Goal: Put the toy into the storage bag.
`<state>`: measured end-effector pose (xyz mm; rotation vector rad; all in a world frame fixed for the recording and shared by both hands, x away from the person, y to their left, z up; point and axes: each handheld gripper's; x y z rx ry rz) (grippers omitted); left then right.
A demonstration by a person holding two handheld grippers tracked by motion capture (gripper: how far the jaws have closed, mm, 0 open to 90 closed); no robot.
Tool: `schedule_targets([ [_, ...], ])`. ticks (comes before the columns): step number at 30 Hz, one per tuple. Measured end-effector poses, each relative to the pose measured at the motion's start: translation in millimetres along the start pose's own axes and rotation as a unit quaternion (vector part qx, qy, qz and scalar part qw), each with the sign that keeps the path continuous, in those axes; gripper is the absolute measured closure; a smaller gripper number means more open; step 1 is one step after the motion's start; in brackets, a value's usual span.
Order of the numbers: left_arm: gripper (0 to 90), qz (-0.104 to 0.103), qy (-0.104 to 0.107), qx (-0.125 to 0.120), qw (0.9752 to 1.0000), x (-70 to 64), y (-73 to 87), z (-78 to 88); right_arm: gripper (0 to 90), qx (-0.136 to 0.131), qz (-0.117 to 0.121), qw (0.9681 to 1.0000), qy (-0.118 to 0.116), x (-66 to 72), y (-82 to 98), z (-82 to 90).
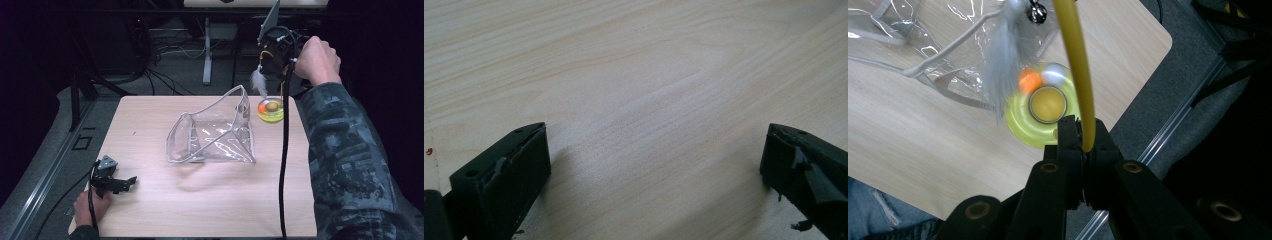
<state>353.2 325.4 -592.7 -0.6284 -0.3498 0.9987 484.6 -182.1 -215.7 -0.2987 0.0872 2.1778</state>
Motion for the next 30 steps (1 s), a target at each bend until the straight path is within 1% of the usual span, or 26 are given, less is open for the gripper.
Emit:
schedule_targets([
  [8, 0.0, 0.0, 0.0, 0.0, 1.0, 0.0, 0.0, 0.0, 87.7, -0.015, 0.0, 0.9999, 0.008, 3.5, -5.0, 14.9],
  [10, 0.0, 0.0, 0.0, 0.0, 1.0, 0.0, 0.0, 0.1, 87.8, -0.015, 0.003, 0.9998, 0.015, 5.7, -6.6, 19.5],
  [14, 0.0, 0.0, 0.0, 0.0, 1.0, 0.0, 0.0, 0.0, 87.7, -0.025, -0.001, 0.9996, 0.016, 9.3, -9.1, 26.6],
  [15, 0.0, 0.0, 0.0, 0.0, 1.0, 0.1, 0.0, 0.0, 87.7, -0.024, 0.002, 0.9996, 0.017, 9.9, -10.1, 29.2],
  [16, 0.0, 0.0, 0.0, 0.0, 1.0, 0.0, 0.0, 0.0, 87.7, -0.03, 0.001, 0.9994, 0.016, 10.9, -10.6, 30.2],
  [18, 0.0, 0.0, 0.0, 0.0, 1.0, 0.0, 0.0, 0.0, 87.7, -0.027, 0.007, 0.9993, 0.023, 12.8, -12.1, 34.6],
  [19, 0.0, 0.0, 0.0, 0.0, 1.0, 0.0, 0.0, 0.0, 87.7, -0.031, 0.005, 0.9992, 0.023, 13.9, -12.5, 35.8],
  [22, 0.0, 0.0, 0.0, 0.0, 1.0, 0.0, 0.0, 0.0, 87.7, -0.04, 0.009, 0.9989, 0.025, 18.5, -14.2, 41.9],
  [23, 0.0, 0.0, 0.0, 0.0, 1.0, 0.0, 0.0, 0.0, 87.7, -0.037, 0.014, 0.9988, 0.028, 19.8, -15.0, 44.6],
  [26, 0.0, 0.0, 0.0, 0.001, 1.0, 0.0, 0.0, 0.1, 87.7, -0.04, 0.018, 0.9984, 0.036, 24.3, -17.0, 50.6],
  [27, 0.0, 0.0, 0.0, 0.001, 1.0, 0.1, 0.0, 0.1, 87.7, -0.046, 0.016, 0.9981, 0.039, 26.5, -17.6, 51.4],
  [30, 0.0, 0.0, 0.0, 0.001, 1.0, 0.1, 0.0, 0.0, 87.7, -0.048, 0.025, 0.9976, 0.044, 32.6, -20.6, 55.0],
])
Point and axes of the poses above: each handheld gripper's, and its own axes: z roughly backward along the jaws, y roughly out of its underside, x roughly to its left, and after that the axes turned 6 degrees about x, right-handed
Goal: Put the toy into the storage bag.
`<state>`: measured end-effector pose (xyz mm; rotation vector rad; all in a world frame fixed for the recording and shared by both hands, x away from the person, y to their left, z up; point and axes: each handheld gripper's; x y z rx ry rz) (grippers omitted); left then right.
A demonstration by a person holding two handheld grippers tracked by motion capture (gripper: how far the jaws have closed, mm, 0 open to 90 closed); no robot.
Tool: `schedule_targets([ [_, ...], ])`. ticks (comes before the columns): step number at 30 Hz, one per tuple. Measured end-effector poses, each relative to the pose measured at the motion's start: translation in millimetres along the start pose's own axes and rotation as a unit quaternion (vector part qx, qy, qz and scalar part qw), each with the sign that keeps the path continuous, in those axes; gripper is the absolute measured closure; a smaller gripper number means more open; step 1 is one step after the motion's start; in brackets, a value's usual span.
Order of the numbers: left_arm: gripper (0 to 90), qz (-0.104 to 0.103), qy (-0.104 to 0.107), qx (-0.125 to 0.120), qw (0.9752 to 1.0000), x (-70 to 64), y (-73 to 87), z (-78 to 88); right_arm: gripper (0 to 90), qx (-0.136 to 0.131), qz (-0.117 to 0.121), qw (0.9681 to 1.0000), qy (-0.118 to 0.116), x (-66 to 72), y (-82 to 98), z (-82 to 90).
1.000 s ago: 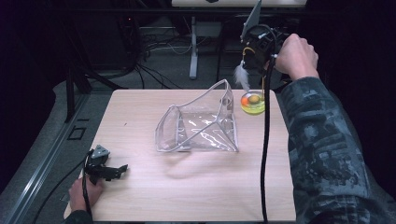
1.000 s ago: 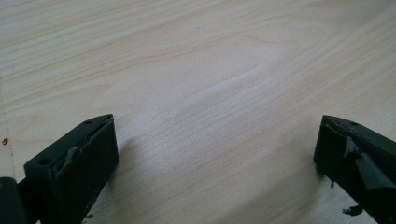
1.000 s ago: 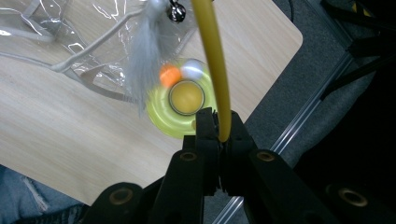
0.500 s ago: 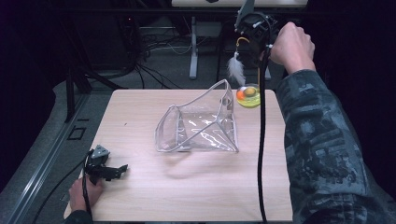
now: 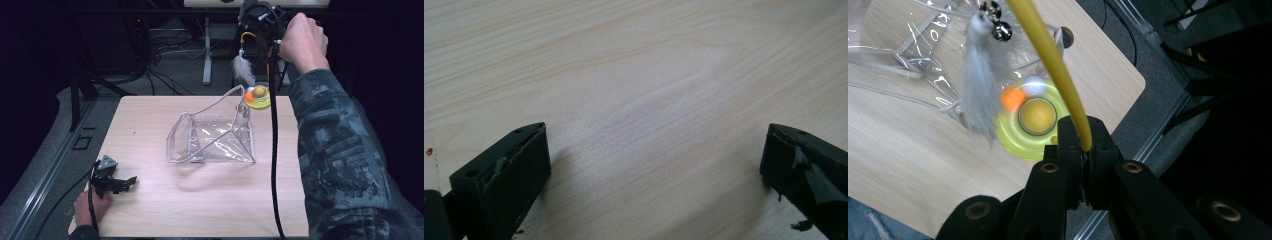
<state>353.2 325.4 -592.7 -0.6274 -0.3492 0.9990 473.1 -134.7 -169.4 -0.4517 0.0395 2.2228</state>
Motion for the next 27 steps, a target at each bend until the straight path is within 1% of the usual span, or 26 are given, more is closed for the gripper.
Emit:
schedule_targets([
  [1, 0.0, 0.0, 0.0, 0.0, 1.0, 0.0, 0.0, 0.0, 87.7, -0.004, 0.001, 1.0, -0.001, 2.0, -1.0, 0.8],
  [3, 0.0, 0.0, 0.0, 0.0, 1.0, -0.1, 0.0, 0.0, 87.6, -0.003, 0.008, 1.0, 0.003, 4.8, -3.7, 3.8],
  [6, 0.0, 0.0, 0.0, 0.0, 1.0, -0.1, 0.0, 0.0, 87.6, -0.009, 0.014, 0.9998, 0.004, 10.1, -6.8, 7.8],
  [7, 0.0, 0.0, 0.0, 0.0, 1.0, 0.0, 0.0, 0.0, 87.6, -0.016, 0.014, 0.9998, 0.003, 12.2, -7.5, 9.0],
  [8, 0.0, 0.0, 0.0, 0.0, 1.0, -0.1, 0.0, 0.0, 87.6, -0.013, 0.019, 0.9997, 0.006, 13.8, -8.6, 11.6],
  [10, 0.0, 0.0, 0.0, 0.0, 1.0, -0.1, 0.0, 0.0, 87.6, -0.022, 0.022, 0.9995, 0.004, 17.8, -10.5, 14.5],
  [12, 0.0, 0.0, 0.0, 0.0, 1.0, -0.1, 0.0, 0.0, 87.6, -0.02, 0.03, 0.9993, 0.008, 21.3, -13.0, 17.5],
  [18, 0.0, 0.0, 0.0, 0.0, 1.0, -0.1, 0.0, 0.0, 87.6, -0.024, 0.044, 0.9987, 0.005, 32.1, -19.8, 19.5],
  [19, 0.0, 0.0, 0.0, 0.0, 1.0, -0.1, 0.0, 0.0, 87.6, -0.029, 0.045, 0.9986, 0.004, 34.0, -20.6, 19.0],
  [21, 0.0, 0.0, 0.0, 0.0, 1.0, 0.0, 0.0, 0.0, 87.5, -0.026, 0.051, 0.9984, 0.004, 37.4, -23.1, 20.6],
  [24, 0.0, 0.0, 0.0, 0.0, 1.0, -0.1, 0.0, 0.0, 87.5, -0.033, 0.052, 0.9981, 0.0, 42.1, -25.3, 21.1],
  [27, 0.0, 0.0, 0.0, 0.0, 1.0, 0.0, 0.0, 0.0, 87.5, -0.034, 0.059, 0.9977, -0.002, 47.0, -28.2, 21.4],
])
Point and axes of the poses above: each handheld gripper's, and its own axes: z roughly backward along the jaws, y roughly out of its underside, x roughly to its left, and after that the axes turned 6 degrees about x, right-handed
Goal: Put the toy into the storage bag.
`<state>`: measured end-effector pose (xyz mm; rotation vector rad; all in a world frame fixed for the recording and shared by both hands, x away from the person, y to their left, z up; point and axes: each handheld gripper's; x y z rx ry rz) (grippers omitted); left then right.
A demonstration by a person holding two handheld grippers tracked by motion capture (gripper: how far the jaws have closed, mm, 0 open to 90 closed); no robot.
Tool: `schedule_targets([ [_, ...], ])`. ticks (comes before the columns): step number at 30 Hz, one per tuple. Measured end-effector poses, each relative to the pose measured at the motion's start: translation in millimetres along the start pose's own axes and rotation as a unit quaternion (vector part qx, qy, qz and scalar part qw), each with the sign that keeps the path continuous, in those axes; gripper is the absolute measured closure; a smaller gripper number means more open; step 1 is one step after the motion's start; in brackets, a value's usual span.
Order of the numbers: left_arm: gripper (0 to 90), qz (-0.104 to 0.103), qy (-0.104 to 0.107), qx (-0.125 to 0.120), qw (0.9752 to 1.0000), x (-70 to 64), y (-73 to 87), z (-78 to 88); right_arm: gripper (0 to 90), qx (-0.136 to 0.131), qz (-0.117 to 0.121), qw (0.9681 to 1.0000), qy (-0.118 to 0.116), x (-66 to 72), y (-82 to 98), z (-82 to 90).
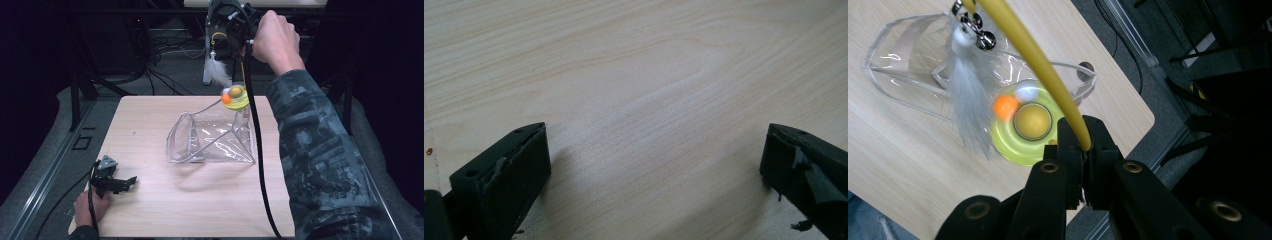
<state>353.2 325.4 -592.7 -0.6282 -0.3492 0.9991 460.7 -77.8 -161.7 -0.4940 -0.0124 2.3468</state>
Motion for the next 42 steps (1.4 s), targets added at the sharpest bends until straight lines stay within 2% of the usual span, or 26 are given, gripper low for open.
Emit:
schedule_targets([
  [5, 0.0, -0.001, 0.0, 0.0, 1.0, 0.1, 0.0, 0.0, 87.5, -0.007, 0.009, 0.9999, -0.006, 7.8, -6.8, -1.5],
  [10, 0.0, -0.002, 0.0, 0.0, 1.0, 0.3, 0.0, 0.0, 87.5, -0.024, 0.009, 0.9993, -0.026, 14.6, -11.5, -4.7],
  [17, 0.0, -0.001, 0.0, 0.0, 1.0, 0.1, 0.0, 0.0, 87.4, -0.027, 0.022, 0.9988, -0.035, 26.8, -19.1, -9.4],
  [26, 0.0, -0.001, 0.0, 0.0, 1.0, 0.1, 0.0, 0.0, 87.4, -0.018, 0.032, 0.9984, -0.044, 37.6, -24.4, -26.7],
  [42, 0.0, 0.0, 0.0, 0.0, 1.0, 0.0, 0.0, 0.0, 87.4, -0.006, 0.044, 0.9974, -0.057, 49.8, -21.2, -54.2],
])
Point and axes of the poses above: each handheld gripper's, and its own axes: z roughly backward along the jaws, y roughly out of its underside, x roughly to its left, and after that the axes turned 6 degrees about x, right-handed
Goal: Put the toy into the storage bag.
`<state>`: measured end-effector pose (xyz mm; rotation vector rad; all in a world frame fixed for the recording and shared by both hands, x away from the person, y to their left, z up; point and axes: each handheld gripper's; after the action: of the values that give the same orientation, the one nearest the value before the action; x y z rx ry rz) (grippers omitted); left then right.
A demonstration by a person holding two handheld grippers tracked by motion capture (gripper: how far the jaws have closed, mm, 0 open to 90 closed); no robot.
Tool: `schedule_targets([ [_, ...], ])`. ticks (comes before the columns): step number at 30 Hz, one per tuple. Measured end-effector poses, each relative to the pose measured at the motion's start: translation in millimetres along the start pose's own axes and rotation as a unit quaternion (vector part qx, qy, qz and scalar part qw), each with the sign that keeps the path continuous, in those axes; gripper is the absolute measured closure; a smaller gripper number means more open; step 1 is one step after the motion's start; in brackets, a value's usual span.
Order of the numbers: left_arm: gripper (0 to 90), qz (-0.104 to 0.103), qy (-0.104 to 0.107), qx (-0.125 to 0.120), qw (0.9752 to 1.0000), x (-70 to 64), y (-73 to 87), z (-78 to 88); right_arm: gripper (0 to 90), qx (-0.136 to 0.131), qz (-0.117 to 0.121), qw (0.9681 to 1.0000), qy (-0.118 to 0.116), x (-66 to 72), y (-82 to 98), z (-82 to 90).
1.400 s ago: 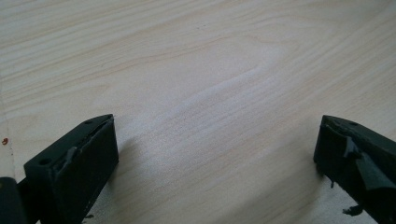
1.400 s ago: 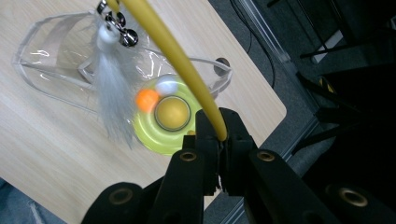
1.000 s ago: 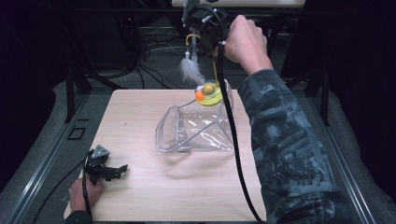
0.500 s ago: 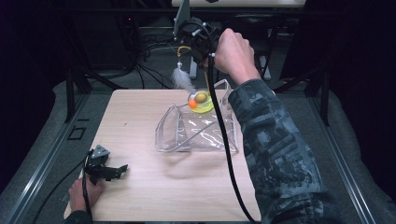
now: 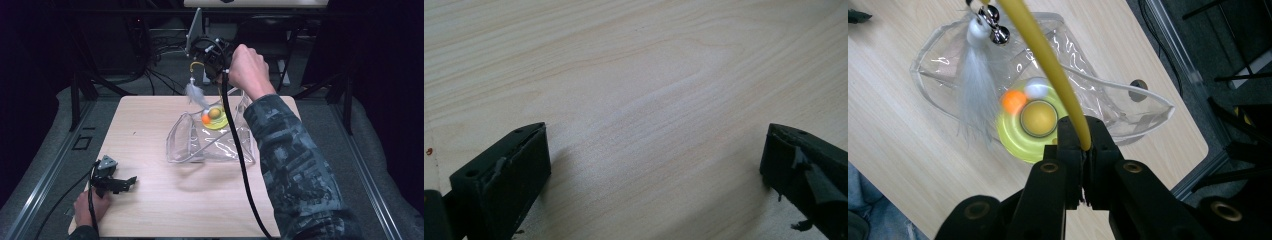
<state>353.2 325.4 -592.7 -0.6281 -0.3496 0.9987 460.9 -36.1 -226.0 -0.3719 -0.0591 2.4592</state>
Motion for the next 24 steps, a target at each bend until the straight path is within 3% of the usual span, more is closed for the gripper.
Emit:
schedule_targets([
  [10, 0.0, 0.0, 0.0, 0.0, 1.0, 0.0, 0.0, 0.0, 87.3, 0.012, 0.001, 0.9999, 0.004, 1.7, -0.9, -18.0],
  [24, 0.0, 0.0, 0.0, 0.0, 1.0, 0.0, 0.0, 0.0, 87.4, 0.027, -0.014, 0.9995, -0.009, -2.0, 6.2, -52.4],
])
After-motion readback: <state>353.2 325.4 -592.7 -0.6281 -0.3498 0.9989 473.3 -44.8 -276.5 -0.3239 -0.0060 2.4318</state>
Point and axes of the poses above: each handheld gripper's, and its own axes: z roughly backward along the jaws, y roughly out of its underside, x roughly to its left, and after that the axes turned 6 degrees about x, right-handed
